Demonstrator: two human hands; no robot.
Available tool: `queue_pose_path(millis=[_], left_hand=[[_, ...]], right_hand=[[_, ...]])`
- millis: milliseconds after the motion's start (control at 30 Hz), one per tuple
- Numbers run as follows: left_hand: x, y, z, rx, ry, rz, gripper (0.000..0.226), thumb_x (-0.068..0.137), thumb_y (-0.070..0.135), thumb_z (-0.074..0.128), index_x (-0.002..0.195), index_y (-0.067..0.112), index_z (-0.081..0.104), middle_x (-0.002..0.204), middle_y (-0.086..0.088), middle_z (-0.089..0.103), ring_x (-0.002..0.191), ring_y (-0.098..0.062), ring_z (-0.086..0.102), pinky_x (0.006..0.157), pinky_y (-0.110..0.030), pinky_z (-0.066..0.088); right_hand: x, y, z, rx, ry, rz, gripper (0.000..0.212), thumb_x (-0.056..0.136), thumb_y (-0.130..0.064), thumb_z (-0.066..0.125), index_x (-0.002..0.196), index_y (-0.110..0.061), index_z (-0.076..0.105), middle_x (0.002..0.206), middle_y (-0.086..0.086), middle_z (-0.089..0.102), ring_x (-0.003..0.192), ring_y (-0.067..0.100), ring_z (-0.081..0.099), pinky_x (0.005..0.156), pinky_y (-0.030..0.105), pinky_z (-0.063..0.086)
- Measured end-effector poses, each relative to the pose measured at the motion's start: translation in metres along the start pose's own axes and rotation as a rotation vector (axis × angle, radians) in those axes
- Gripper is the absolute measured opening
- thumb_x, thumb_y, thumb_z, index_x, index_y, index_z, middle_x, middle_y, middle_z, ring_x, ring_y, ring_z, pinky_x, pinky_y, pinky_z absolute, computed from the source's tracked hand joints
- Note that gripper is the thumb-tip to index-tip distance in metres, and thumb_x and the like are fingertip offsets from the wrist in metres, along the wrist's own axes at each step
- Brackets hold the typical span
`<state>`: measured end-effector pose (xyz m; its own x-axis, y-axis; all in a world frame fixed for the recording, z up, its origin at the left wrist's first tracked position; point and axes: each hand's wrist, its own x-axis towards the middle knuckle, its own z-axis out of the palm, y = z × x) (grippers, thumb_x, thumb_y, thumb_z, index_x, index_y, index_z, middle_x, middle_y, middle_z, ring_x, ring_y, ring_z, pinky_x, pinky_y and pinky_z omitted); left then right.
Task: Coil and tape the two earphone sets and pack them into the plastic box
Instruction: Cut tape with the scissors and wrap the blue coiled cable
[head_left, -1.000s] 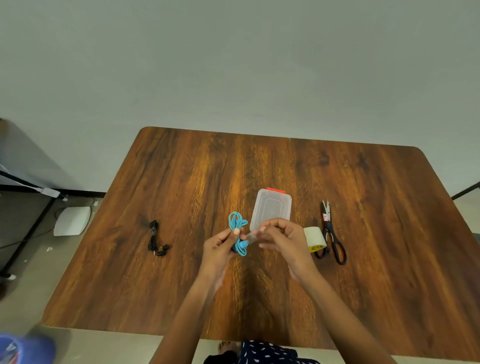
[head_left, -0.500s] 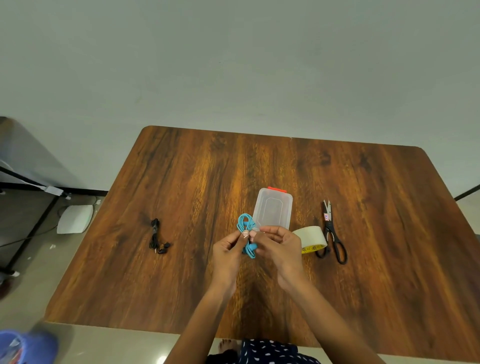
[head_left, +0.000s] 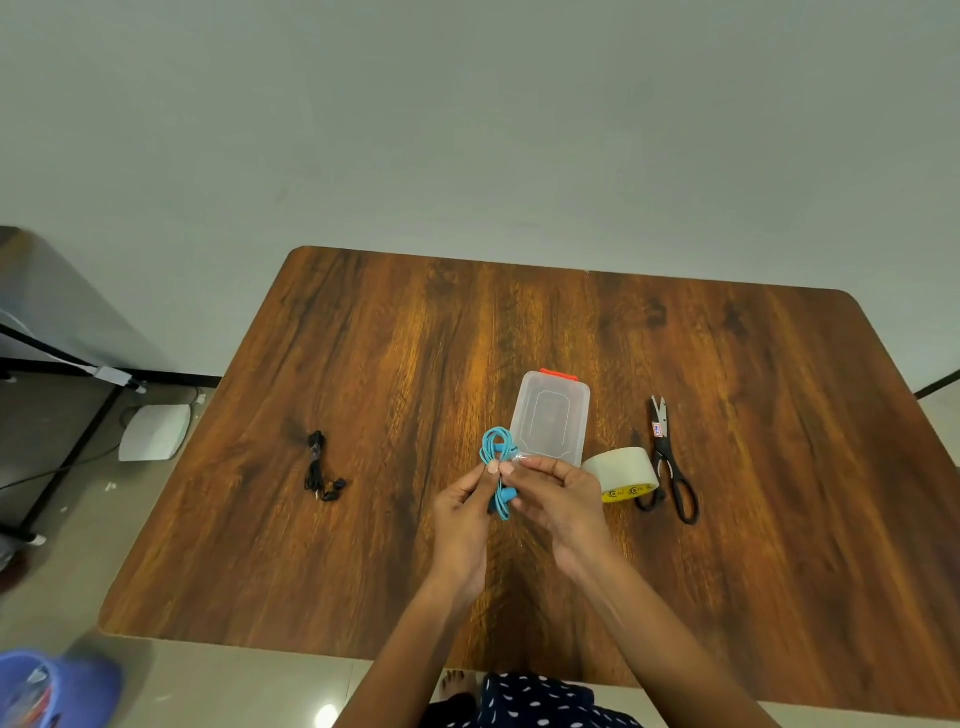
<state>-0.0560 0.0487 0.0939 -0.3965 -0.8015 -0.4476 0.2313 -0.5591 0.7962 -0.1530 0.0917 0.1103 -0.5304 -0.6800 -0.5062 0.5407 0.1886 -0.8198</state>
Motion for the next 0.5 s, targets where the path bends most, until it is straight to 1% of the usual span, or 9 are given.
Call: queue_pose_path(millis=[100,167,233,333,400,500], left_hand=[[-0.0004,-0.0006,-0.0017,-0.063,-0.03,-0.04,0.026,0.095,0.014,0.051,0.113,0.005,0.067,0.11,-0.011,0.071,0.106,-0.021,0.066,0.09,-0.031,0.053],[-0.0002,0.0,-0.0026,-0.082,-0.051,-0.045,0.028,0.095,0.016,0.05,0.114,0.005,0.066,0.111,-0.011,0.071,0.104,-0.019,0.067,0.085,-0.027,0.055],[0.0004,0.001,-0.0028,-0.121,-0.059,-0.061,0.027,0.095,0.017,0.051,0.111,0.005,0.068,0.109,-0.012,0.071,0.1,-0.017,0.068,0.078,-0.024,0.056],[0.0021,0.0007,-0.003,-0.143,-0.051,-0.083,0.024,0.095,0.016,0.051,0.106,0.007,0.07,0.107,-0.012,0.072,0.096,-0.016,0.068,0.074,-0.022,0.056],[0.0019,0.0002,-0.0027,-0.109,-0.057,-0.076,0.024,0.094,0.017,0.052,0.108,0.007,0.07,0.108,-0.012,0.072,0.098,-0.017,0.068,0.075,-0.023,0.056],[-0.0002,0.0005,-0.0024,-0.029,-0.079,-0.05,0.027,0.096,0.021,0.05,0.111,0.008,0.068,0.109,-0.01,0.071,0.104,-0.019,0.067,0.082,-0.025,0.055]], right_hand=[[0.0009,0.0011,-0.0004,-0.014,0.0,0.037,0.029,0.065,-0.013,0.083,0.091,-0.006,0.073,0.09,0.008,0.075,0.086,0.019,0.073,0.067,0.027,0.06],[0.0015,0.0014,-0.0005,0.007,-0.011,0.07,0.027,0.066,-0.012,0.082,0.091,-0.006,0.073,0.092,0.01,0.075,0.087,0.02,0.073,0.066,0.026,0.059],[0.002,0.0011,0.0001,0.041,-0.019,0.103,0.02,0.068,-0.01,0.081,0.087,-0.007,0.074,0.091,0.012,0.075,0.085,0.02,0.073,0.067,0.026,0.06],[0.0006,0.0,0.0011,0.064,-0.001,0.118,0.017,0.07,-0.007,0.079,0.086,-0.006,0.073,0.088,0.012,0.075,0.08,0.019,0.073,0.065,0.025,0.059],[-0.0002,0.0003,0.0016,0.055,0.019,0.099,0.02,0.07,-0.007,0.079,0.088,-0.005,0.072,0.086,0.011,0.075,0.078,0.018,0.073,0.061,0.024,0.059],[-0.0007,0.0004,0.0024,0.021,0.051,0.053,0.02,0.07,-0.006,0.079,0.089,-0.004,0.072,0.086,0.01,0.075,0.081,0.019,0.073,0.063,0.025,0.059]])
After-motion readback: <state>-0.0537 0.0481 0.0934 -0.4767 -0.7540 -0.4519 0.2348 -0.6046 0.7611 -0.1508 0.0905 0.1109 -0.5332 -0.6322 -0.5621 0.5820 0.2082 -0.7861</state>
